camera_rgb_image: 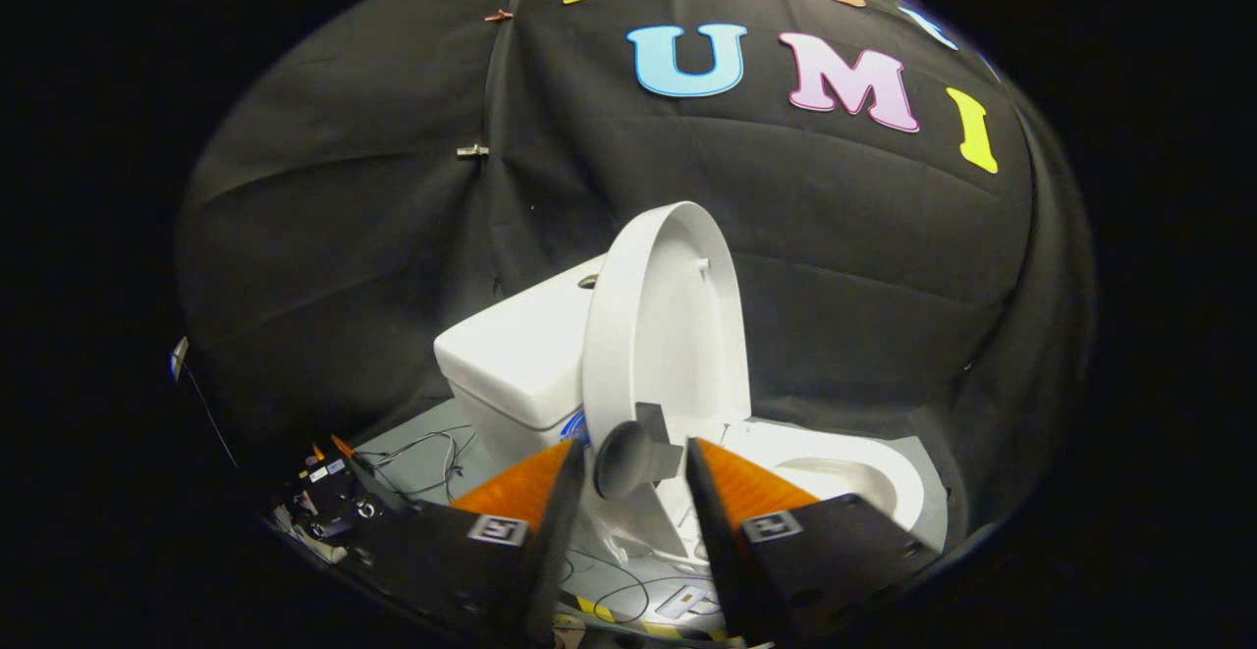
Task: Open the toilet lid.
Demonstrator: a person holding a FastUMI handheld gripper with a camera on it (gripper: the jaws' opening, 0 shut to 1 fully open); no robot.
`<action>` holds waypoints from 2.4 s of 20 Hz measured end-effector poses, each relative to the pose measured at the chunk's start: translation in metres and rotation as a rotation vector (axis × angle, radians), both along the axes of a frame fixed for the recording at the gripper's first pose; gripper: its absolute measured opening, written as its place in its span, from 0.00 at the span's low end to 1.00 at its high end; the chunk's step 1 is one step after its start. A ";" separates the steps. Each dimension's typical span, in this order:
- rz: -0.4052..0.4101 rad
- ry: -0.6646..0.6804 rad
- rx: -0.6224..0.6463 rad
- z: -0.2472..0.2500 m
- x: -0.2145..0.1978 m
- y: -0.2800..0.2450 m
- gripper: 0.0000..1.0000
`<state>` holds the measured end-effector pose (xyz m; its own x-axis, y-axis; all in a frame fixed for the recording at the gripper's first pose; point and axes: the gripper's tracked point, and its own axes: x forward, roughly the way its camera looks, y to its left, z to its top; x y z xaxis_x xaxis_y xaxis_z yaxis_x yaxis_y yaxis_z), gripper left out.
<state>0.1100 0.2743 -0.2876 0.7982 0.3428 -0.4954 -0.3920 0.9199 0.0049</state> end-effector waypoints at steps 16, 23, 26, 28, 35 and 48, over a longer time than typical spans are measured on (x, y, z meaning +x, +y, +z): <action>-0.126 -0.306 0.058 0.163 -0.007 -0.079 0.98; -0.218 -0.457 0.061 0.238 -0.038 -0.137 0.98; -0.254 -0.525 0.057 0.268 -0.053 -0.161 0.98; -0.281 -0.561 0.059 0.282 -0.063 -0.176 0.97; -0.340 -0.617 0.044 0.304 -0.087 -0.215 0.97; -0.344 -0.630 0.052 0.310 -0.096 -0.221 0.97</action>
